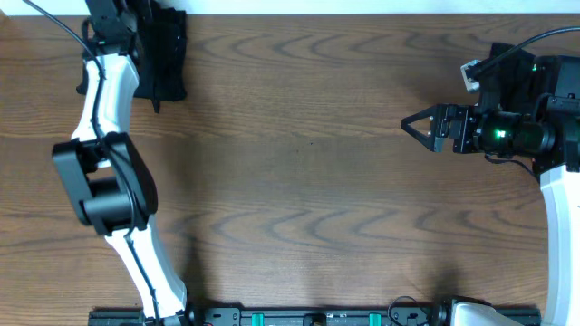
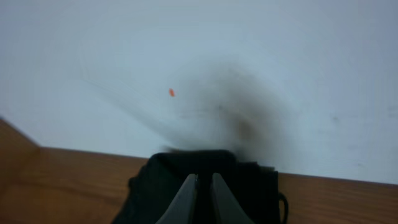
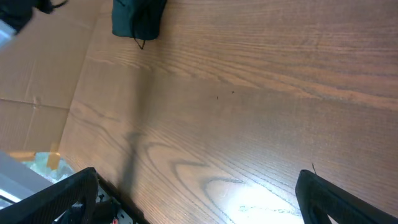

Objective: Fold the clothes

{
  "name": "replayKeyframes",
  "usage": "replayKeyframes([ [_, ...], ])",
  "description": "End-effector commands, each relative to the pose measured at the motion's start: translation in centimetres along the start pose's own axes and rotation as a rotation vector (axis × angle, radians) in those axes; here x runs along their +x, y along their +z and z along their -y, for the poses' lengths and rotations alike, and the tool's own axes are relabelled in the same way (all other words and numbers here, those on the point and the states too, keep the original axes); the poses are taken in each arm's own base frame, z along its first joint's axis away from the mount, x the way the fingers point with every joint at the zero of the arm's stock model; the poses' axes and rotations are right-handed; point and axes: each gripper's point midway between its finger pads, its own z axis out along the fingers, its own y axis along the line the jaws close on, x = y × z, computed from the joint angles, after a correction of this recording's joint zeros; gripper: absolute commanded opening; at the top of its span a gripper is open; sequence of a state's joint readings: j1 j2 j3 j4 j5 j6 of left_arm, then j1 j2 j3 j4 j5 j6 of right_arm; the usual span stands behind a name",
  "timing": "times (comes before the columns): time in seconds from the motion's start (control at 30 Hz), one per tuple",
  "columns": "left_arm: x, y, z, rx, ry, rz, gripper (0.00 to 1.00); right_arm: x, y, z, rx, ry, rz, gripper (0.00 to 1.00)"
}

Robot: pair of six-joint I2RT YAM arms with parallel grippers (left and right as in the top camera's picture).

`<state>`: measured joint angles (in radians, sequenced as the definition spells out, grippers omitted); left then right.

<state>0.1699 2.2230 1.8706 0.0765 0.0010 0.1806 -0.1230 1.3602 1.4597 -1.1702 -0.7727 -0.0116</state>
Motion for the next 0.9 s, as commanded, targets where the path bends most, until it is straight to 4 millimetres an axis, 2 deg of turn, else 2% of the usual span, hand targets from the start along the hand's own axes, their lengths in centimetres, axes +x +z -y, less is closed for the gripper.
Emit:
replayKeyframes([
  [0.0,4.9,3.0,0.8,0.021,0.003,-0.067,0.07,-0.3,-0.7,-0.7,-0.007,-0.022,0.022,0.99],
  [0.13,9.9,5.2,1.5,0.03,0.007,-0.141,0.06,-0.3,-0.7,-0.7,-0.006,-0.02,0.02,0.99],
  [0.27,15.6,6.4,2.2,0.042,0.012,-0.253,0.06,-0.3,-0.7,-0.7,-0.007,-0.021,0.02,0.99],
  [0.33,17.5,6.5,2.4,0.046,0.015,-0.299,0.06,-0.3,-0.7,-0.7,-0.007,-0.021,0.02,0.99],
  [0.4,17.8,6.5,2.3,0.045,0.019,-0.31,0.06,-0.3,-0.7,-0.7,-0.007,-0.021,0.02,0.99],
  [0.47,16.6,6.4,1.9,0.039,0.019,-0.28,0.06,-0.3,-0.7,-0.7,-0.007,-0.021,0.02,0.99],
  [0.53,14.4,6.1,1.3,0.026,0.015,-0.233,0.06,-0.3,-0.7,-0.7,-0.007,-0.021,0.02,0.99],
  [0.73,6.6,4.1,-2.0,-0.028,-0.005,-0.067,0.06,-0.3,-0.7,-0.7,-0.007,-0.02,0.02,0.99],
  [0.8,5.1,3.5,-3.1,-0.044,-0.011,-0.041,0.06,-0.3,-0.7,-0.7,-0.007,-0.022,0.022,0.99],
  [0.87,5.0,3.3,-4.1,-0.058,-0.016,-0.039,0.06,-0.4,-0.7,-0.7,-0.007,-0.026,0.025,0.99],
])
